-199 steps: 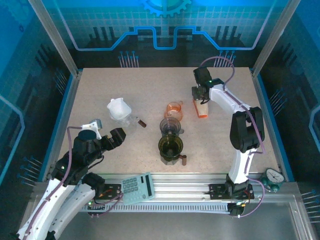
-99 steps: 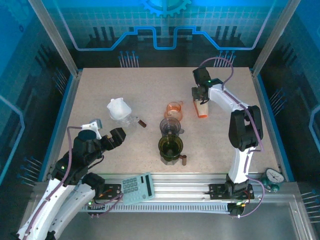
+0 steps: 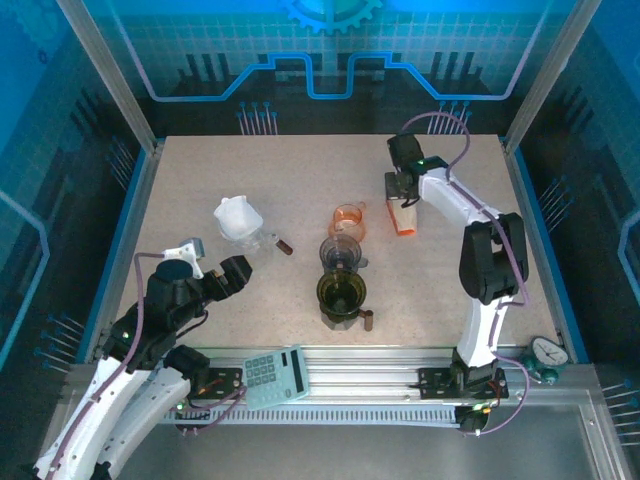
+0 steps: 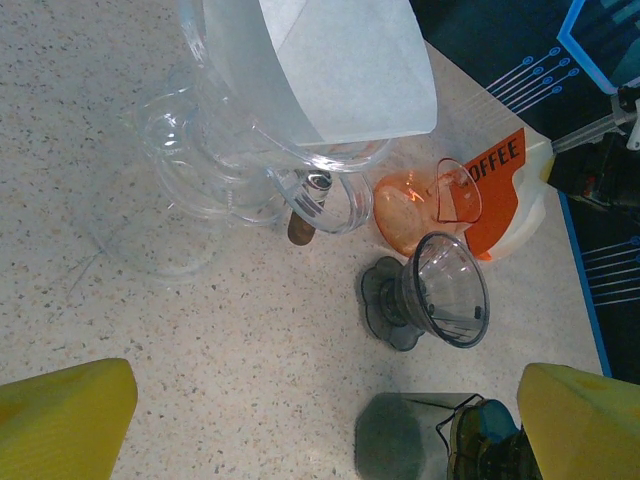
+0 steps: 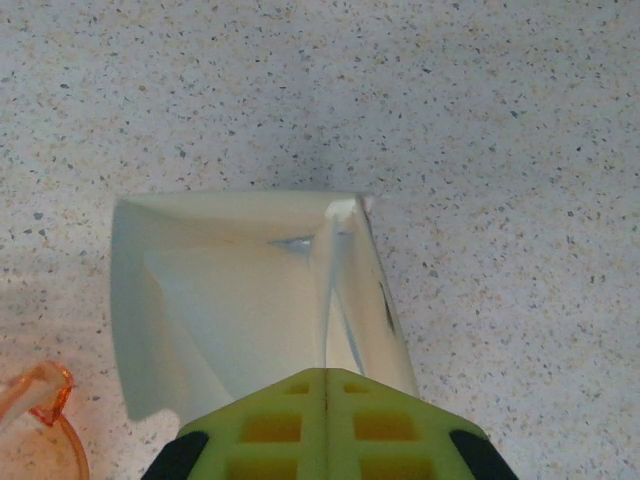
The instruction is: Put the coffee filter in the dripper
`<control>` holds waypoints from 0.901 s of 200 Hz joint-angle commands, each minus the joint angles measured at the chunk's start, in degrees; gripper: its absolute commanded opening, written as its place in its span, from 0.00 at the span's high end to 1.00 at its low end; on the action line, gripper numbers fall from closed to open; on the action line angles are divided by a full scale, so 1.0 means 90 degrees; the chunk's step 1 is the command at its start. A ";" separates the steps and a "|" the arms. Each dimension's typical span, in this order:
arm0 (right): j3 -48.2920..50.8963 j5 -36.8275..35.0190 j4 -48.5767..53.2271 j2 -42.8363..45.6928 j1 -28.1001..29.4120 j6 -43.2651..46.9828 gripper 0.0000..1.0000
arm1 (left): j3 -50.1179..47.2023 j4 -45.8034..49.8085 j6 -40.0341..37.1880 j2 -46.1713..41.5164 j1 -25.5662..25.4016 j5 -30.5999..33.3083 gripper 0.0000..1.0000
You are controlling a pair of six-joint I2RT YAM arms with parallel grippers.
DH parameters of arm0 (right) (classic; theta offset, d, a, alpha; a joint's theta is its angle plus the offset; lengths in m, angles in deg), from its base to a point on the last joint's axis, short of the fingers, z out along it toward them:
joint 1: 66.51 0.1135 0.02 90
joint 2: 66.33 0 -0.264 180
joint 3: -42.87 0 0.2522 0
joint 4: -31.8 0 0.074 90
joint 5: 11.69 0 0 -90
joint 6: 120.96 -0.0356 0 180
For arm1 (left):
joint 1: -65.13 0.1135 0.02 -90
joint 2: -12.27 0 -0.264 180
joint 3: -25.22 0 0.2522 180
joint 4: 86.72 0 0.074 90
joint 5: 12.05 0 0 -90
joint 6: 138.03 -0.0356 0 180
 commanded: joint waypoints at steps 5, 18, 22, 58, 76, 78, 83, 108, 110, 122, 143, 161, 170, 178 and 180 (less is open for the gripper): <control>0.0314 0.0009 -0.0161 0.0618 -0.0048 -0.0111 1.00 | -0.0006 -0.0147 -0.0020 0.0081 -0.0042 -0.0178 0.01; 0.0557 0.0063 -0.0266 0.0857 -0.0038 -0.0165 1.00 | 0.0011 -0.0166 -0.0031 0.0105 -0.0040 -0.0201 0.01; 0.0631 0.0073 -0.0292 0.0936 -0.0025 -0.0177 1.00 | 0.0011 -0.0162 -0.0035 0.0106 -0.0047 -0.0219 0.01; 0.1289 0.0104 -0.0545 0.1827 0.0096 -0.0239 1.00 | 0.0106 -0.0186 -0.0186 0.0123 -0.0047 -0.0371 0.01; 0.1552 0.0094 -0.0537 0.2320 0.0183 -0.0218 1.00 | 0.0149 -0.0260 -0.0262 0.0178 -0.0048 -0.0552 0.01; 0.1578 0.0091 -0.0530 0.2380 0.0193 -0.0222 1.00 | 0.0155 -0.0271 -0.0265 0.0188 -0.0046 -0.0572 0.01; 0.1669 0.0089 -0.0516 0.2535 0.0227 -0.0217 1.00 | 0.0167 -0.0296 -0.0282 0.0208 -0.0049 -0.0620 0.01; 0.2205 0.0160 -0.0496 0.3467 0.0460 -0.0299 1.00 | 0.0189 -0.0470 -0.0324 0.0338 -0.0055 -0.0972 0.01; 0.2221 0.0161 -0.0491 0.3500 0.0475 -0.0305 1.00 | 0.0189 -0.0489 -0.0326 0.0352 -0.0050 -0.1007 0.01; 0.2374 0.0312 -0.0378 0.3903 0.0616 -0.0348 1.00 | 0.0189 -0.0600 -0.0334 0.0449 -0.0065 -0.1225 0.01; 0.2369 0.0464 0.0097 0.4517 0.1024 -0.0281 1.00 | 0.0247 -0.0746 -0.0333 0.0655 -0.0119 -0.1526 0.01; 0.2246 0.0554 0.0610 0.4985 0.1479 -0.0179 1.00 | 0.0303 -0.0829 -0.0347 0.0799 -0.0303 -0.1556 0.01; 0.2183 0.0759 0.0879 0.5186 0.1658 -0.0167 1.00 | 0.0316 -0.0867 -0.0380 0.0851 -0.0424 -0.1522 0.02; 0.2124 0.1036 0.1093 0.5345 0.1773 -0.0154 1.00 | 0.0323 -0.0903 -0.0400 0.0899 -0.0531 -0.1484 0.02; 0.2109 0.1103 0.1151 0.5378 0.1804 -0.0154 1.00 | 0.0320 -0.0915 -0.0402 0.0912 -0.0553 -0.1479 0.02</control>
